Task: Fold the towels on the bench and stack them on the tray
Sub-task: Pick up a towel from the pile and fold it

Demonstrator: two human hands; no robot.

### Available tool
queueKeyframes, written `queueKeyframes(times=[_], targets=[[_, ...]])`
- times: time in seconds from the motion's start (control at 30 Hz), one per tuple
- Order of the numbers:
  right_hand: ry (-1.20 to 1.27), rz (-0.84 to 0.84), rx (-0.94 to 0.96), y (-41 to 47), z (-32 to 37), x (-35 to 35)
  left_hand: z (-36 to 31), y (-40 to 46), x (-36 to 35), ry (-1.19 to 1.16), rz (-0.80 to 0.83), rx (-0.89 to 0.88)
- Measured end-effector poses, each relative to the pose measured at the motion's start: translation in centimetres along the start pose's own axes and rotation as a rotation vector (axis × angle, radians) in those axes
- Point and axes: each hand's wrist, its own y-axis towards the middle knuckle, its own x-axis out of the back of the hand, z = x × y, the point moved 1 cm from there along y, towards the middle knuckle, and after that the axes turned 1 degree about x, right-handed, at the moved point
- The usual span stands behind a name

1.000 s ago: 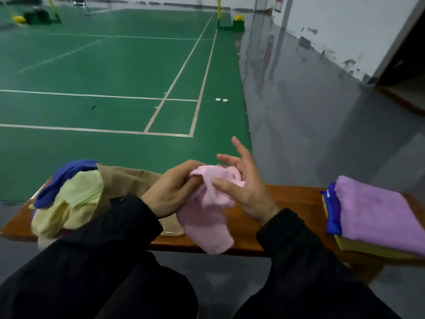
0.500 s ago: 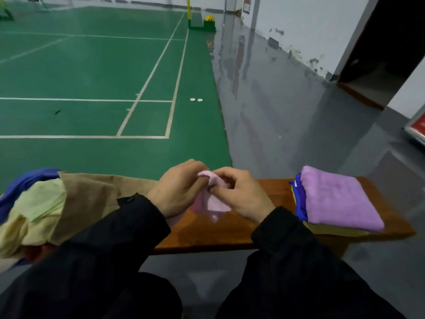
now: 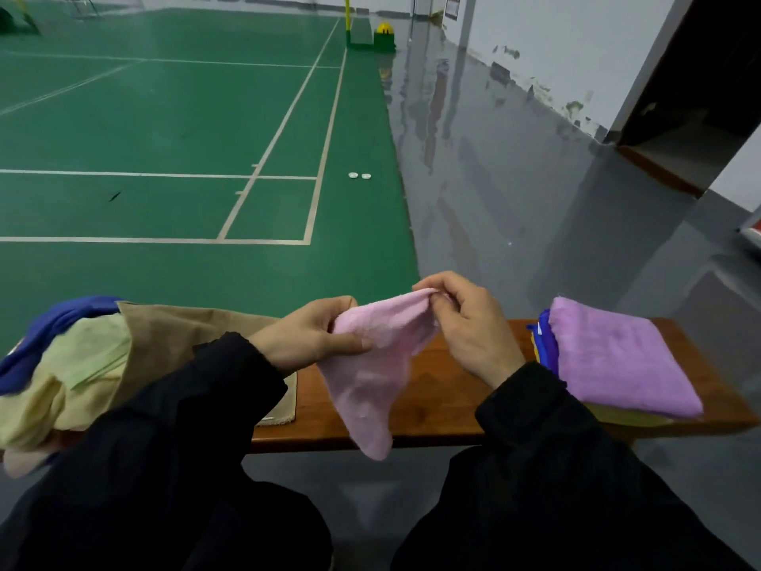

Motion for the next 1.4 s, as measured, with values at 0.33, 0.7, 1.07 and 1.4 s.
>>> queueKeyframes(times=[0.33,0.7,1.07,1.4], targets=[[-0.425,0.084,0.043,3.5,-1.0,3.2,1.3,0.7,4.2,0.433,-0.142,0.022],[-0.396,-0.288,-0.011,10.7,0.2,5.2,-3.6,6.4,7.2,-0.194,-0.332,-0.017],[-0.286,-0.038,-0.195,-2.5,-9.5,1.4,11.1,2.0,-1.3,0.974,-0.396,-0.117],[-0.509,0.419,-0.377,-10.5,-15.6,-3.1,19.7,-2.3,-6.6,1.0,-0.211,-0.165]])
